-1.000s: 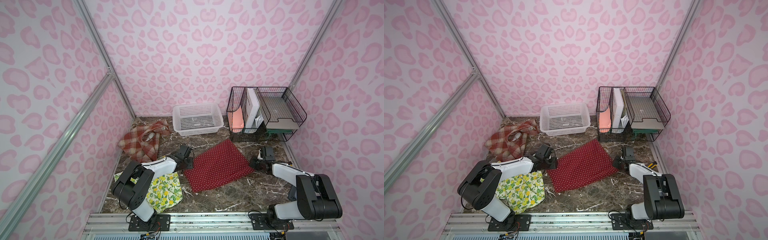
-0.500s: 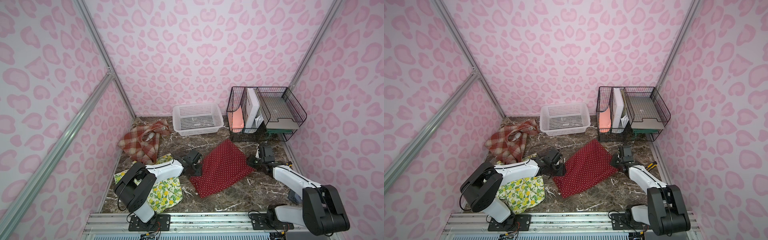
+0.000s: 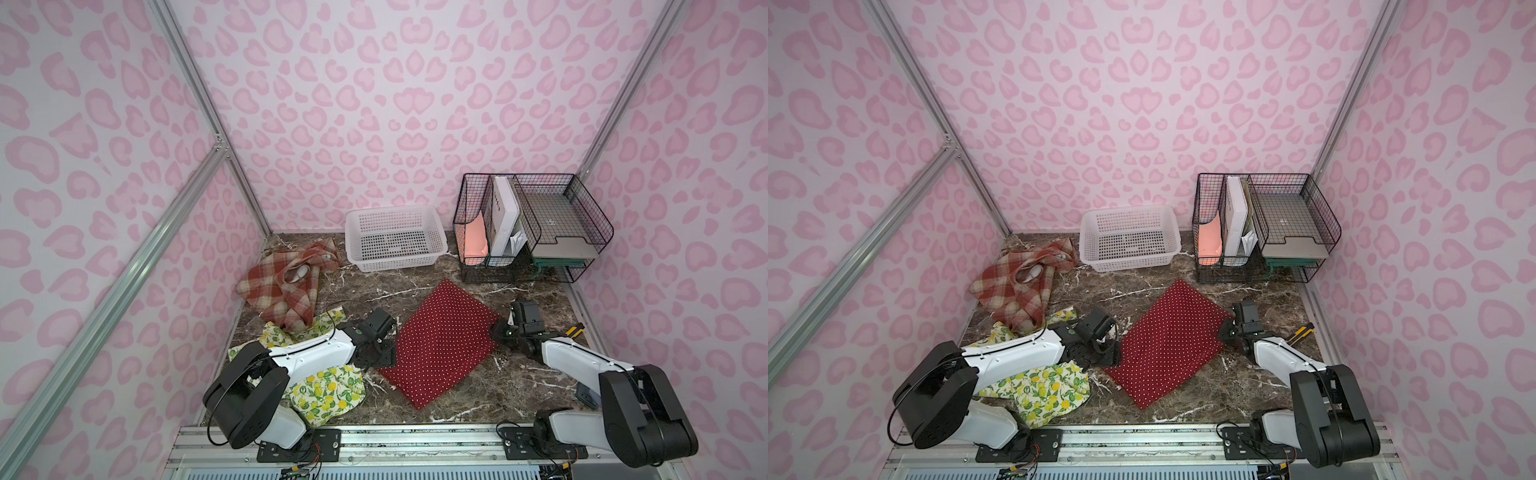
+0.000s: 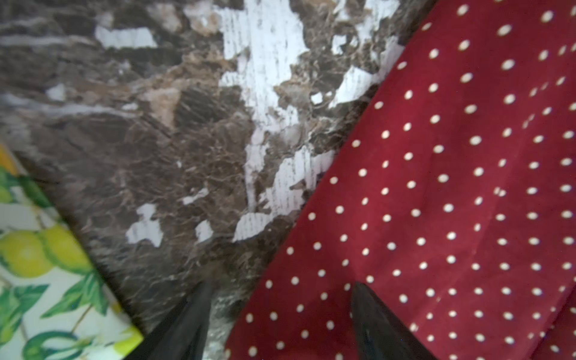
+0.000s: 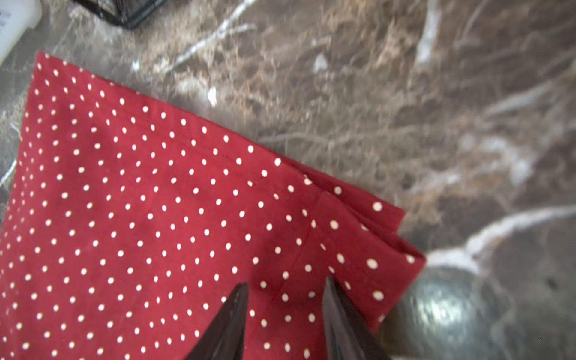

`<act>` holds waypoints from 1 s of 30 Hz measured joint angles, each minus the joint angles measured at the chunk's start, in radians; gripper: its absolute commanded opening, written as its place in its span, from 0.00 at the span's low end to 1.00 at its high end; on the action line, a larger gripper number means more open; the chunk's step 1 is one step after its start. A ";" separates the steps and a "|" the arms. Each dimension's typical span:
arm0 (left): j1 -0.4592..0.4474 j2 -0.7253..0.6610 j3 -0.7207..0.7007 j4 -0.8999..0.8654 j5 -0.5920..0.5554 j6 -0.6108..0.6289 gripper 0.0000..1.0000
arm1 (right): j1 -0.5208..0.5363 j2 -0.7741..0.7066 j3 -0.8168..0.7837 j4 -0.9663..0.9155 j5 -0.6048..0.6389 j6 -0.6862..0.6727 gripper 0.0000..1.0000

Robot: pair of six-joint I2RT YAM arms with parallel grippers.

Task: Roll up the skirts
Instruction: Adjust the skirt at the center of the board.

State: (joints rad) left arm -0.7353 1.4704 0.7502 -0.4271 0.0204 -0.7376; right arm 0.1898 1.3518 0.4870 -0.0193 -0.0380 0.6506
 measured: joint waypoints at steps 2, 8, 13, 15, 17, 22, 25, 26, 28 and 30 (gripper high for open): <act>0.000 0.002 -0.008 -0.006 0.000 0.007 0.75 | -0.008 0.035 0.028 0.013 0.000 -0.006 0.43; 0.002 -0.010 -0.029 0.023 0.015 0.015 0.77 | -0.011 0.109 0.071 0.050 0.013 -0.035 0.42; 0.002 -0.022 -0.071 0.132 0.093 0.000 0.74 | -0.011 0.132 0.061 0.102 0.016 -0.045 0.41; 0.000 -0.019 -0.095 0.198 0.143 -0.014 0.73 | -0.011 0.134 0.057 0.116 0.017 -0.045 0.41; -0.003 -0.017 -0.120 0.259 0.184 -0.025 0.72 | -0.011 0.137 0.056 0.125 0.017 -0.045 0.41; -0.010 -0.021 -0.154 0.341 0.255 -0.041 0.70 | -0.012 0.141 0.056 0.134 0.017 -0.045 0.40; -0.014 -0.043 -0.156 0.315 0.266 -0.040 0.68 | -0.012 0.140 0.056 0.135 0.017 -0.045 0.40; -0.015 -0.054 -0.155 0.294 0.269 -0.040 0.68 | -0.012 0.138 0.056 0.135 0.017 -0.045 0.40; -0.016 -0.078 -0.158 0.244 0.270 -0.040 0.67 | -0.012 0.134 0.052 0.140 0.017 -0.045 0.40; -0.019 -0.106 -0.169 0.197 0.274 -0.039 0.67 | -0.013 0.132 0.048 0.146 0.017 -0.045 0.40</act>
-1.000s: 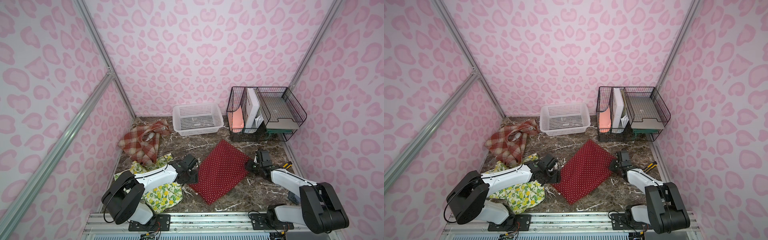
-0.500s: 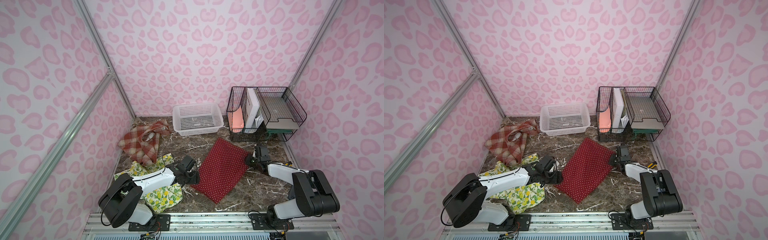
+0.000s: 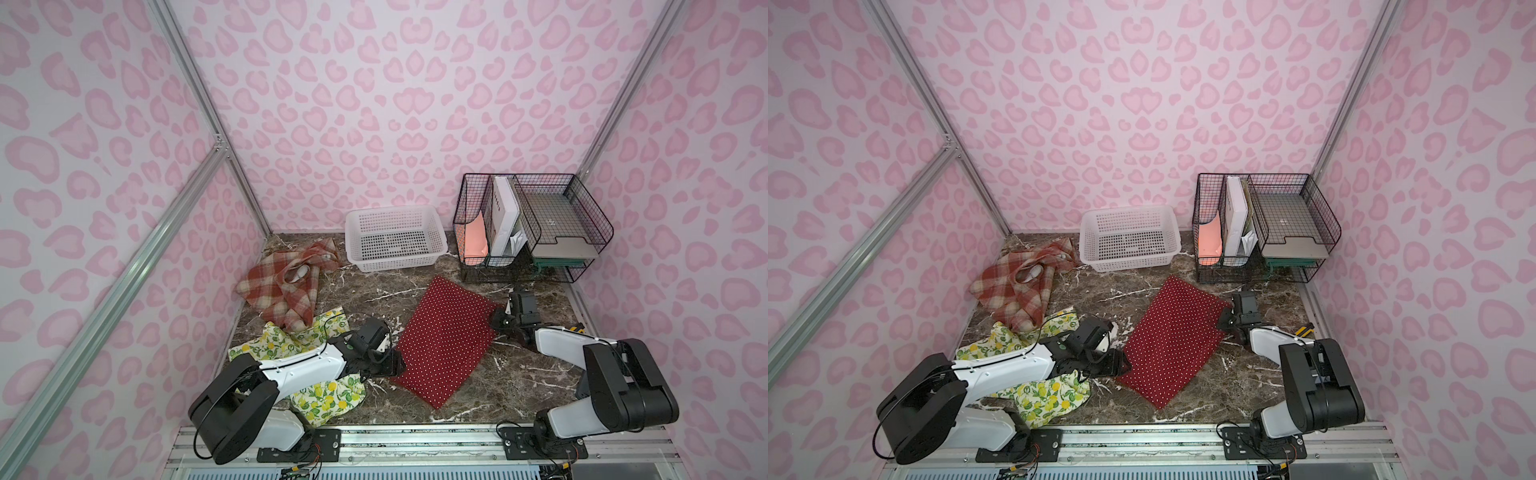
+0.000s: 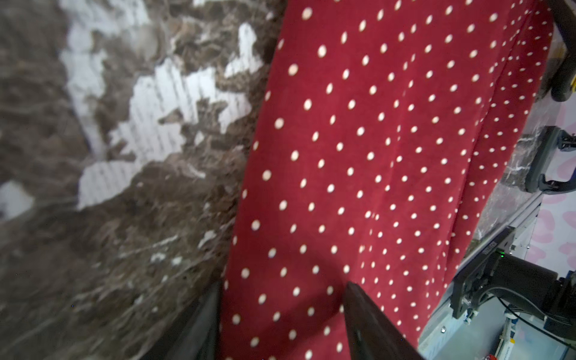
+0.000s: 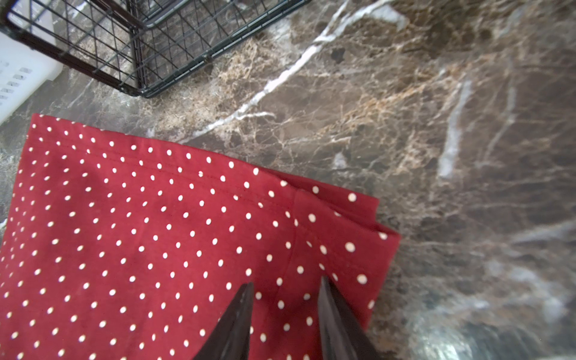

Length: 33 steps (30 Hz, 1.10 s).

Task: Roll up the skirts
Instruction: Adjust the skirt at the center of the board.

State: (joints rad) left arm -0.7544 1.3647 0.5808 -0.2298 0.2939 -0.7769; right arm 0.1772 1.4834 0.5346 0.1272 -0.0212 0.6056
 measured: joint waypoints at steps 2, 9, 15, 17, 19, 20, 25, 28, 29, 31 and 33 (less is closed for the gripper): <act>-0.004 -0.023 -0.014 -0.019 0.008 0.000 0.68 | 0.000 0.000 -0.004 0.007 0.000 0.000 0.40; -0.011 -0.011 -0.028 -0.016 0.030 -0.009 0.68 | 0.016 0.011 0.002 0.008 0.013 0.004 0.39; -0.010 0.035 -0.005 -0.010 0.042 -0.017 0.60 | 0.024 0.010 0.003 0.007 0.026 0.004 0.38; -0.010 0.043 -0.002 -0.012 0.041 -0.017 0.56 | 0.025 0.006 0.003 0.006 0.028 0.004 0.38; -0.010 0.043 -0.002 -0.010 0.036 -0.016 0.52 | 0.026 0.004 0.003 0.006 0.029 0.004 0.38; -0.010 0.041 -0.002 -0.011 0.032 -0.016 0.51 | 0.026 0.003 0.003 0.006 0.029 0.004 0.38; -0.026 0.000 0.001 -0.026 -0.010 -0.016 0.39 | 0.028 0.000 -0.006 0.016 0.032 0.004 0.38; -0.038 -0.017 0.019 -0.076 -0.024 -0.018 0.29 | 0.032 -0.006 -0.010 0.018 0.035 0.003 0.39; -0.041 -0.018 0.028 -0.085 -0.027 -0.018 0.25 | 0.033 -0.008 -0.010 0.016 0.035 0.003 0.40; -0.043 -0.016 0.048 -0.102 -0.034 -0.020 0.21 | 0.038 -0.018 -0.011 0.001 0.031 0.003 0.42; -0.045 -0.004 0.066 -0.121 -0.046 -0.021 0.14 | 0.045 -0.031 -0.010 -0.022 0.025 0.001 0.43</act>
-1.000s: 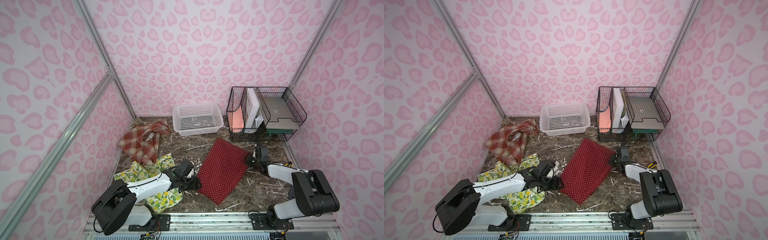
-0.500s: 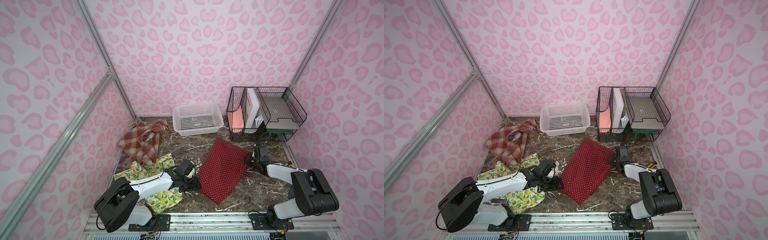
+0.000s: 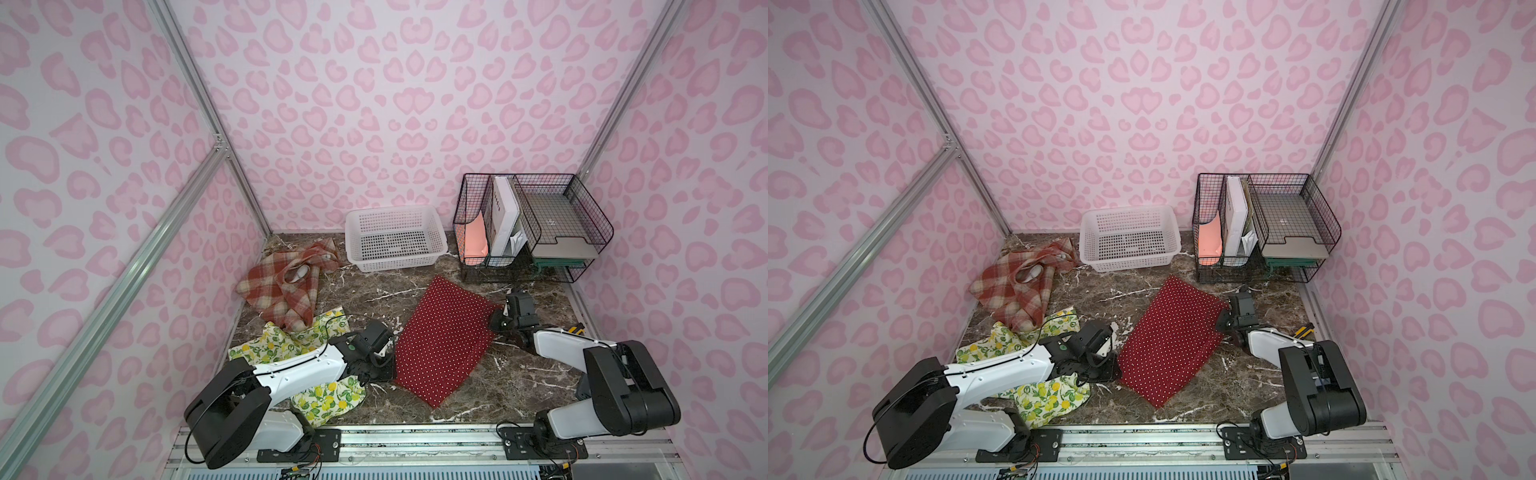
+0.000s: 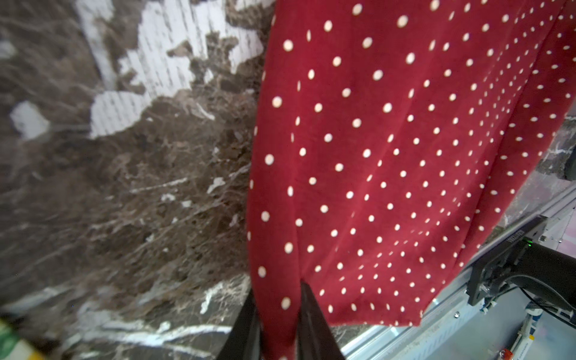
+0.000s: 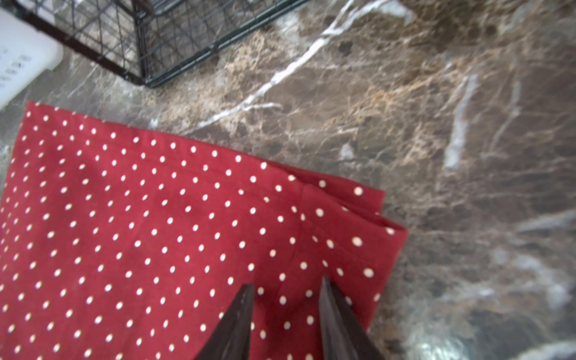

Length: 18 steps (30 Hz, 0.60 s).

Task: Roll up the skirts
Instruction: Adjust the skirt at the center of the board.

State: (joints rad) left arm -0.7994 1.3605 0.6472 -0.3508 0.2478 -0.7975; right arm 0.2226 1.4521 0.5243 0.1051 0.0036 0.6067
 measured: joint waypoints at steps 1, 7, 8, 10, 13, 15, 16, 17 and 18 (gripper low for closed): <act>-0.002 0.008 0.012 -0.010 0.000 0.000 0.12 | 0.004 -0.011 0.000 -0.014 -0.002 -0.001 0.44; -0.018 0.033 0.078 -0.055 -0.016 0.009 0.00 | 0.064 -0.109 -0.001 -0.167 0.010 -0.009 0.48; -0.021 0.033 0.087 -0.061 -0.019 0.008 0.00 | 0.082 -0.131 -0.001 -0.192 0.018 -0.010 0.49; -0.035 0.033 0.115 -0.084 -0.025 0.008 0.00 | 0.155 -0.201 0.002 -0.259 0.059 -0.012 0.53; -0.053 0.033 0.144 -0.109 -0.030 0.008 0.00 | 0.314 -0.314 0.020 -0.345 0.118 -0.012 0.58; -0.060 0.031 0.154 -0.124 -0.034 -0.001 0.00 | 0.438 -0.375 0.029 -0.379 0.161 -0.012 0.62; -0.063 0.029 0.157 -0.133 -0.035 -0.013 0.00 | 0.520 -0.409 0.029 -0.392 0.188 -0.012 0.64; -0.063 0.027 0.159 -0.140 -0.036 -0.012 0.00 | 0.584 -0.431 0.026 -0.399 0.207 -0.012 0.67; -0.064 0.025 0.162 -0.145 -0.036 -0.017 0.00 | 0.670 -0.456 0.019 -0.404 0.237 -0.010 0.68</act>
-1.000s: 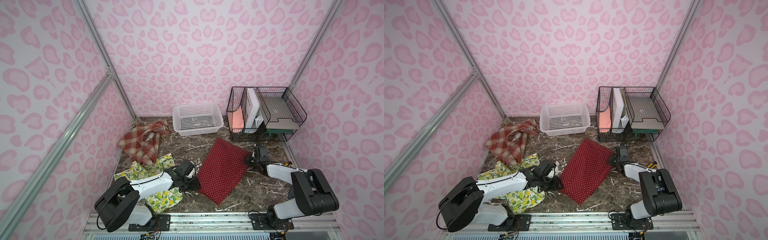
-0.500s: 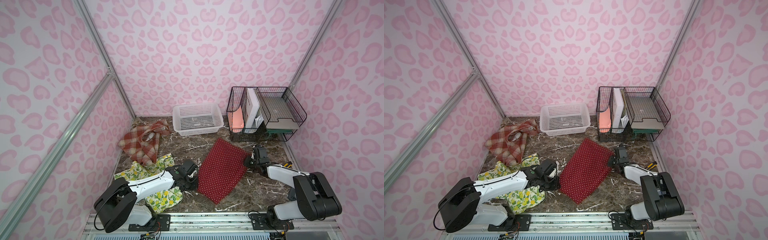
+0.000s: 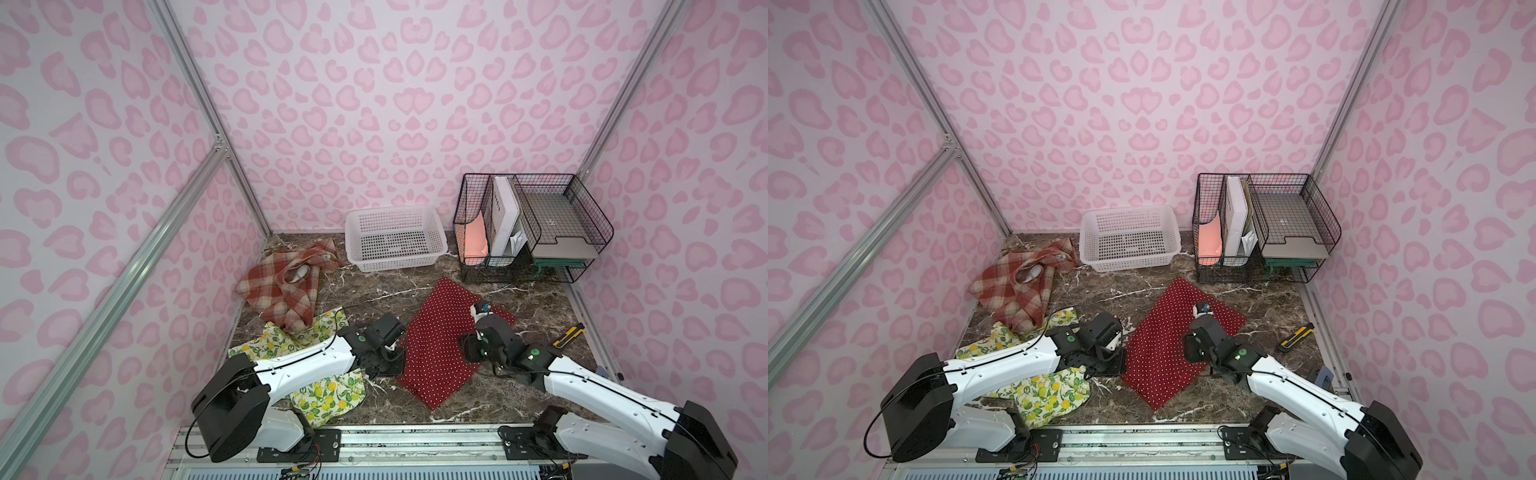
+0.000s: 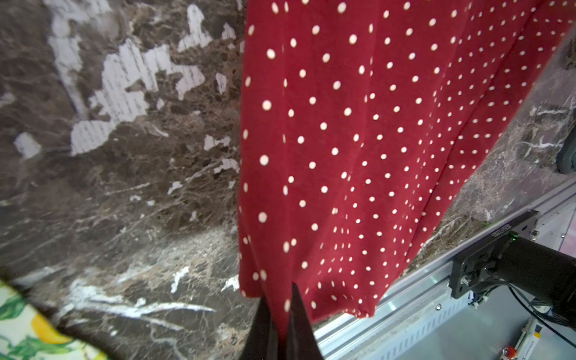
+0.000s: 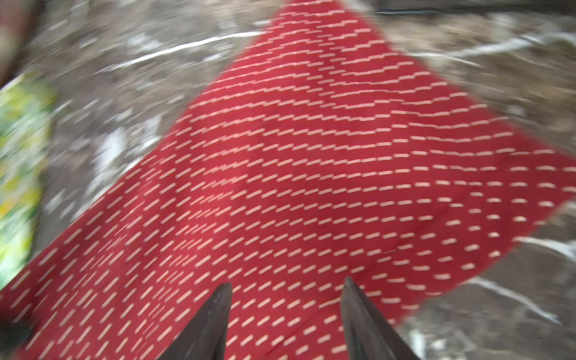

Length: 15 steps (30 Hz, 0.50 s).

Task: Roll up the skirts
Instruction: Adjust the skirt at the center of the board.

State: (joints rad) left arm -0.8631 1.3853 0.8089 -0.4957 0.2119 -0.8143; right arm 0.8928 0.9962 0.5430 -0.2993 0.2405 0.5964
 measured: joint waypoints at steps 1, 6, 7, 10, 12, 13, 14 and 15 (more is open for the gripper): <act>0.000 -0.003 0.002 -0.002 0.000 -0.004 0.00 | 0.070 -0.017 -0.008 -0.004 0.022 0.003 0.69; 0.000 -0.017 0.031 -0.017 0.005 -0.030 0.00 | 0.359 -0.005 -0.020 -0.016 0.147 0.040 0.71; 0.000 -0.017 0.039 -0.020 0.006 -0.035 0.00 | 0.422 0.025 -0.008 -0.018 0.180 0.048 0.75; 0.000 -0.016 0.052 -0.021 0.012 -0.047 0.00 | 0.563 0.140 0.058 -0.024 0.275 0.056 0.88; 0.000 -0.016 0.053 -0.021 0.015 -0.055 0.00 | 0.625 0.226 0.105 -0.022 0.335 0.061 0.94; -0.001 -0.016 0.052 -0.021 0.015 -0.057 0.00 | 0.654 0.278 0.132 -0.025 0.370 0.069 0.95; -0.001 -0.016 0.052 -0.021 0.015 -0.066 0.00 | 0.676 0.323 0.154 -0.030 0.398 0.079 0.98; -0.001 -0.017 0.051 -0.021 0.015 -0.072 0.00 | 0.694 0.365 0.177 -0.040 0.426 0.093 0.99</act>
State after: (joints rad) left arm -0.8642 1.3682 0.8604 -0.5163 0.2268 -0.8867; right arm 1.5871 1.3613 0.7204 -0.3389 0.6670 0.6891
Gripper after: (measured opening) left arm 0.072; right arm 0.960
